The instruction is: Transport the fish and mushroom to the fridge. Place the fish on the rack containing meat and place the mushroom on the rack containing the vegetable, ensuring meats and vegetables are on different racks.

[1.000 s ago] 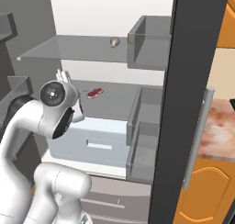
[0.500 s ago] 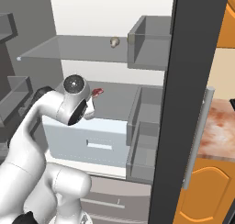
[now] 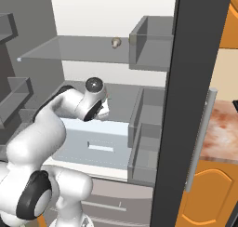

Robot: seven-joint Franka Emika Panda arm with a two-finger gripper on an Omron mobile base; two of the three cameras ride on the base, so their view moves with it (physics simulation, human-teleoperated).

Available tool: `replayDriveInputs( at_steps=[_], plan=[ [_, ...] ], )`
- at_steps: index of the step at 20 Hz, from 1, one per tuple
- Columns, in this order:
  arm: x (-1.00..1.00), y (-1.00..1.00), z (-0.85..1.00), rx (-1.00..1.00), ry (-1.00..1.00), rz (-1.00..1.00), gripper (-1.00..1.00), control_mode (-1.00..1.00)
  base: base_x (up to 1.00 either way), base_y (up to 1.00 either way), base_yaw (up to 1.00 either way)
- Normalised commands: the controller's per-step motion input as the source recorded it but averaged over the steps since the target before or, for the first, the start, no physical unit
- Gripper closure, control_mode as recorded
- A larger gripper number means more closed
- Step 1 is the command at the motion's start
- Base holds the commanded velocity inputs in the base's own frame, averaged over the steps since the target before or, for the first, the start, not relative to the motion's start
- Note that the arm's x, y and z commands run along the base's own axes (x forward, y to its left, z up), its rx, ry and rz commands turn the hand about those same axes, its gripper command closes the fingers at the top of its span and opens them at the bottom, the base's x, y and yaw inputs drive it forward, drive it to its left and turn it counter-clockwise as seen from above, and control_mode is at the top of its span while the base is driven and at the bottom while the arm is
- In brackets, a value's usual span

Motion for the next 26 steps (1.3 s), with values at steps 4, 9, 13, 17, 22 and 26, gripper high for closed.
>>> replayDriveInputs(
  at_steps=[4,9,13,17,22,26],
  plan=[
    [0.76,-0.26,-0.55,0.00,0.02,0.01,1.00,-1.00,0.00,0.00,0.00],
    [0.76,-0.03,-0.48,0.00,0.06,0.00,1.00,-1.00,0.00,0.00,0.00],
    [0.64,-0.01,-0.31,0.00,0.07,0.00,1.00,-1.00,0.00,0.00,0.00],
    [0.49,0.00,-0.21,0.00,0.05,0.00,1.00,-1.00,0.00,0.00,0.00],
    [0.26,-0.01,-0.57,0.00,0.02,0.00,1.00,-1.00,0.00,0.00,0.00],
    [0.13,-0.08,-0.81,0.00,0.04,0.00,1.00,-1.00,0.00,0.00,0.00]
  ],
)
